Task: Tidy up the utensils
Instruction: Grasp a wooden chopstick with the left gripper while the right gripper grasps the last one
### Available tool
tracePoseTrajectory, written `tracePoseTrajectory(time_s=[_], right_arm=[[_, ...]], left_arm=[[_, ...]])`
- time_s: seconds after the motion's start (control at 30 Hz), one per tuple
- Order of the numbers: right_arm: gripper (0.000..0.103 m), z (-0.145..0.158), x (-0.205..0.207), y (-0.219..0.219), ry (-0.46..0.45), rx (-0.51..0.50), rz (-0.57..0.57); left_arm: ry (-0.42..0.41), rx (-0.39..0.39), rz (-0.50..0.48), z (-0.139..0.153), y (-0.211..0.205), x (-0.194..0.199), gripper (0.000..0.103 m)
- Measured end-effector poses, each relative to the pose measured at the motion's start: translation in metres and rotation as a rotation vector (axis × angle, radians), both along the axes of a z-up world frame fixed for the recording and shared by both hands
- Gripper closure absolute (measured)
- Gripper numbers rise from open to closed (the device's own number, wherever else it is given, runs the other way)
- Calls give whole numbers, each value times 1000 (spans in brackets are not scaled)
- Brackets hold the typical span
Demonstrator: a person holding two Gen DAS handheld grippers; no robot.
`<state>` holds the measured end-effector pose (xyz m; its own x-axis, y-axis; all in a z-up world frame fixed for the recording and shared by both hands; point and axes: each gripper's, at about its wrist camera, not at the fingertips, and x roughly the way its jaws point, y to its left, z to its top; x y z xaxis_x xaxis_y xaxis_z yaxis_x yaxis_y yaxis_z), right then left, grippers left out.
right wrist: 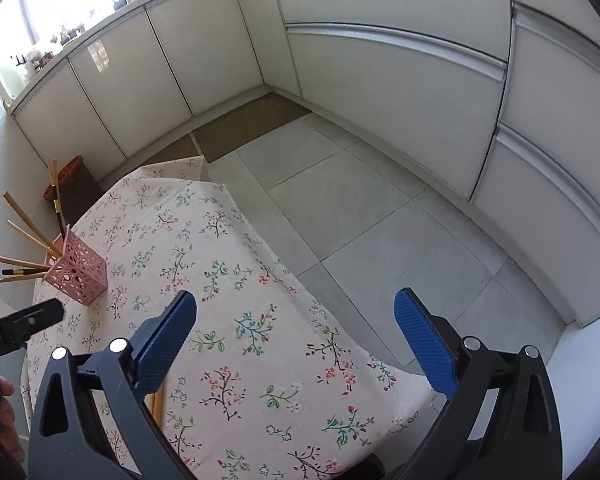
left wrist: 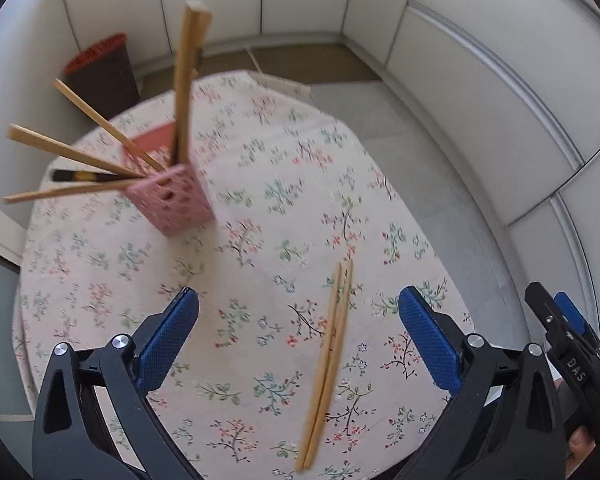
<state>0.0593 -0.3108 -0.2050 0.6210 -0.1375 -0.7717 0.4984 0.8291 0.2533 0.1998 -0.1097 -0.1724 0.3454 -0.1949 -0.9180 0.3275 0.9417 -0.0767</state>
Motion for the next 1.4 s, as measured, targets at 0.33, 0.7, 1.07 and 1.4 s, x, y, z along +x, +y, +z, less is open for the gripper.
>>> tracePoseTrajectory(time_s=[0.33, 0.7, 1.07, 1.4], right_arm=[[7, -19, -5, -28, -54, 258, -3], [7, -21, -4, -26, -46, 270, -11], [7, -24, 7, -16, 22, 275, -23], [12, -46, 107, 69, 263, 157, 165]], left_arm=[[265, 44, 9, -90, -26, 36, 57], [258, 109, -35, -107, -45, 32, 77], [225, 162, -58, -124, -35, 23, 98], [140, 52, -7, -80, 58, -14, 99]])
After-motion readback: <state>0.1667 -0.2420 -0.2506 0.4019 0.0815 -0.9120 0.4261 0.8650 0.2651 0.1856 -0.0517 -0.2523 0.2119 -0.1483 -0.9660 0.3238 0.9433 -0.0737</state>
